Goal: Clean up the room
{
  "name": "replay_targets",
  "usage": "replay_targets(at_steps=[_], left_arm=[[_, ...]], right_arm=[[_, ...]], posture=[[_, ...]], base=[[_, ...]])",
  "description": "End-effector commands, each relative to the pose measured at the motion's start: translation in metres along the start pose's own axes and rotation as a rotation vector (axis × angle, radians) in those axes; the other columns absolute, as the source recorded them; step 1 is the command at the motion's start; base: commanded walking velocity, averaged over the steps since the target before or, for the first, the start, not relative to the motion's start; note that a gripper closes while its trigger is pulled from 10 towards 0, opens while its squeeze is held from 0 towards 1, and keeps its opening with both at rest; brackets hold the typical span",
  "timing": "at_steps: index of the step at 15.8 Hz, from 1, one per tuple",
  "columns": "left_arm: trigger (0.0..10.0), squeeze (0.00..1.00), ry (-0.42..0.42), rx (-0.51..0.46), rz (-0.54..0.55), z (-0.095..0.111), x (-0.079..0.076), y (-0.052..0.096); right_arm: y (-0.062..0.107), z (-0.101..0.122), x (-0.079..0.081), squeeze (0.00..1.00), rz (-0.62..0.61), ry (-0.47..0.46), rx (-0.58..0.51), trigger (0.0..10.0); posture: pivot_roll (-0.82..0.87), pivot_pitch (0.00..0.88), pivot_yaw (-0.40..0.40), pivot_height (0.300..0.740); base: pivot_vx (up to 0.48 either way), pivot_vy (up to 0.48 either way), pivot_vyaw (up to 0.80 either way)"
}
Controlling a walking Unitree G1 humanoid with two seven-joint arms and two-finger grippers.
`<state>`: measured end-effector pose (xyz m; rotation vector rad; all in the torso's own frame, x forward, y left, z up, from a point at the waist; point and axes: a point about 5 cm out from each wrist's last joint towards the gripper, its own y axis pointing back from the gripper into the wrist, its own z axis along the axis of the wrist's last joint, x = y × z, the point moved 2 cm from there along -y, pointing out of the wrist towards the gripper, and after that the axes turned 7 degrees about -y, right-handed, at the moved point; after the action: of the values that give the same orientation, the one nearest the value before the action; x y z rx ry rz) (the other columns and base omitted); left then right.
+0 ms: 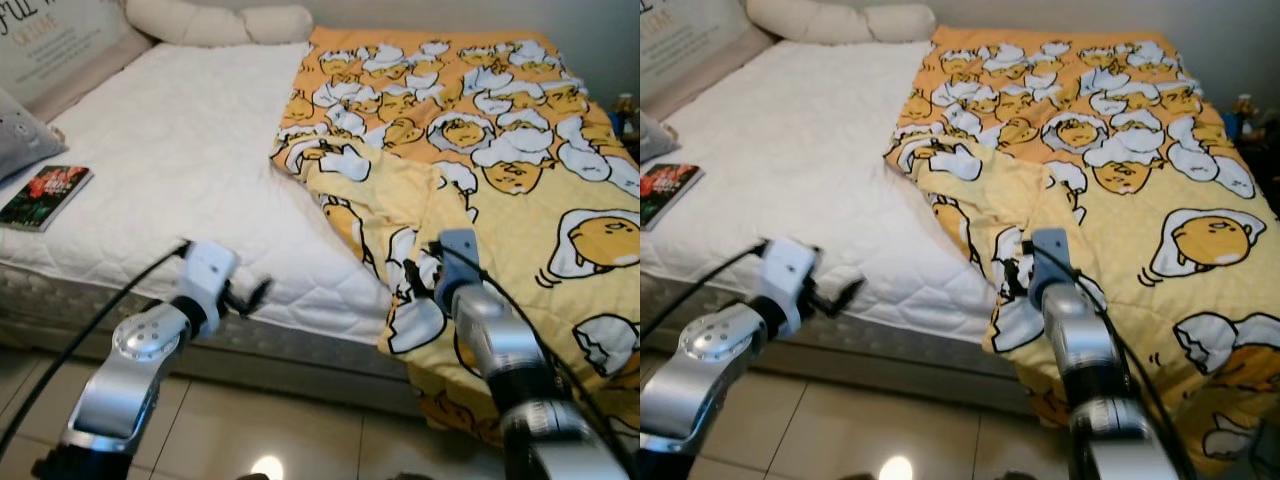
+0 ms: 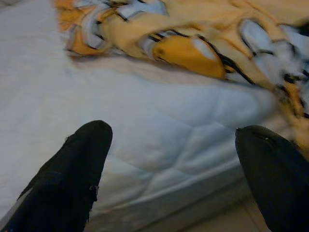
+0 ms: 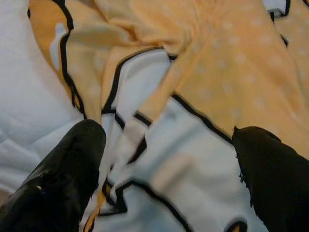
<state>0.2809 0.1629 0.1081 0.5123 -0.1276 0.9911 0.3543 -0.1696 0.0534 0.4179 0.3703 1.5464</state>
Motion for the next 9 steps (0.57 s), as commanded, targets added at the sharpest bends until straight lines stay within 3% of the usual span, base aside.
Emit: replay_targets(at_steps=[1,4,5,6,9], left_arm=[[10.0,0.0,-0.023,-0.013,-0.04,0.007,0.0,0.001],[10.0,0.0,-0.083,0.0,-0.154,0.012,0.001,0.009],[10.0,0.0,-0.09,0.004,-0.171,0.013,0.0,0.011],[10.0,0.0,-0.104,0.012,-0.21,0.015,0.001,0.02],[10.0,0.0,-0.097,0.016,-0.215,0.019,0.003,0.026]], right_arm=[[-0.003,0.0,-0.002,1.0,-0.013,0.023,0.003,10.0],[-0.014,0.007,-0.006,1.0,-0.041,0.072,0.055,10.0],[-0.015,0.008,-0.005,1.0,-0.031,0.031,0.055,10.0],[-0.018,0.026,0.007,1.0,0.057,-0.102,-0.003,10.0],[-0.02,0.031,0.013,1.0,0.087,-0.053,-0.004,10.0]], posture=[[0.01,0.0,0.086,0.74],[0.05,0.0,0.093,0.74],[0.06,0.0,0.092,0.74],[0.09,0.0,0.077,0.74],[0.11,0.042,0.058,0.74]], base=[[0.0,0.0,0.0],[0.0,0.0,0.0],[0.0,0.0,0.0],[0.0,0.0,0.0],[0.0,0.0,0.0]])
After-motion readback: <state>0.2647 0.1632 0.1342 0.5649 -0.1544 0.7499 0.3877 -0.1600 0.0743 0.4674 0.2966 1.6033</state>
